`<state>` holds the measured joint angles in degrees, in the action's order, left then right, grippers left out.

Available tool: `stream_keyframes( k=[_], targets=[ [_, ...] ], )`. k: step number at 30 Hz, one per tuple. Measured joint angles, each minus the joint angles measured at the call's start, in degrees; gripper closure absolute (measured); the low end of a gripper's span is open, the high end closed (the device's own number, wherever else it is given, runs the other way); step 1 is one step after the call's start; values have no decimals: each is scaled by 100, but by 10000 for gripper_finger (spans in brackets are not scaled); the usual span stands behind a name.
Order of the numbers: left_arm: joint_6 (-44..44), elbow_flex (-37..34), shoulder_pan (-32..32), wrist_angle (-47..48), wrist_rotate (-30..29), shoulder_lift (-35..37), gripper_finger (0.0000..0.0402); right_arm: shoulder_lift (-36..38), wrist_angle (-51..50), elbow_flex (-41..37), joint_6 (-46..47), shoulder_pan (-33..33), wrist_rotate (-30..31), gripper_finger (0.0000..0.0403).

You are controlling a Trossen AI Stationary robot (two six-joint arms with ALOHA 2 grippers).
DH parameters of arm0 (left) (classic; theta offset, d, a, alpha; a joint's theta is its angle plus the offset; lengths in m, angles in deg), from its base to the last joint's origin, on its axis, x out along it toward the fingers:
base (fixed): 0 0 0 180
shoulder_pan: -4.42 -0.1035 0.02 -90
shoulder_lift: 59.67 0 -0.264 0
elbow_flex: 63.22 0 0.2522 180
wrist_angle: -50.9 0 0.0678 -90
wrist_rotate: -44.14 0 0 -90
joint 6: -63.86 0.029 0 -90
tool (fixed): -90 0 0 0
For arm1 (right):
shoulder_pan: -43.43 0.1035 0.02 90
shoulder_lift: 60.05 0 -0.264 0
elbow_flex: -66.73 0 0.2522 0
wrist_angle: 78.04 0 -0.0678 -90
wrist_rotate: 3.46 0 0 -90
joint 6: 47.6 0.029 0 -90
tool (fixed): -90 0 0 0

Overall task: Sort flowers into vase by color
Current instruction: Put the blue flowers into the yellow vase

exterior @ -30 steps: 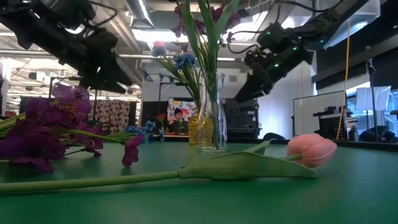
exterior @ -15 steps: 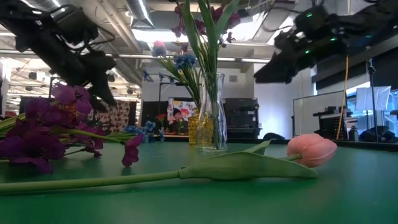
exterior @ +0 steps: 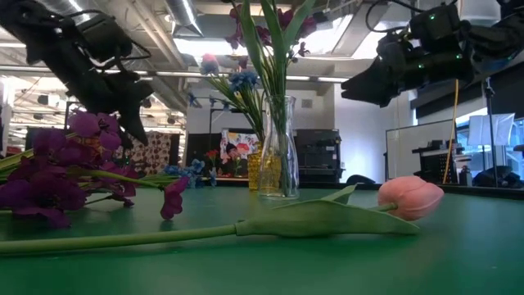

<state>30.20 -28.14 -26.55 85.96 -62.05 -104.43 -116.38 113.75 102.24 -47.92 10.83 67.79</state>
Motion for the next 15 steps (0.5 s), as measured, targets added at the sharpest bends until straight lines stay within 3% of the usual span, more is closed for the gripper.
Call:
stream_keyframes(
  k=[8, 15],
  targets=[
    [523, 1158, -336, 1145, -15, -1050, 209, -16, 86, -1, -11, -2, -146, 178],
    [1682, 1781, -737, 1709, -215, -2302, 209, -16, 118, -1, -14, -1, -194, 178]
  ],
)
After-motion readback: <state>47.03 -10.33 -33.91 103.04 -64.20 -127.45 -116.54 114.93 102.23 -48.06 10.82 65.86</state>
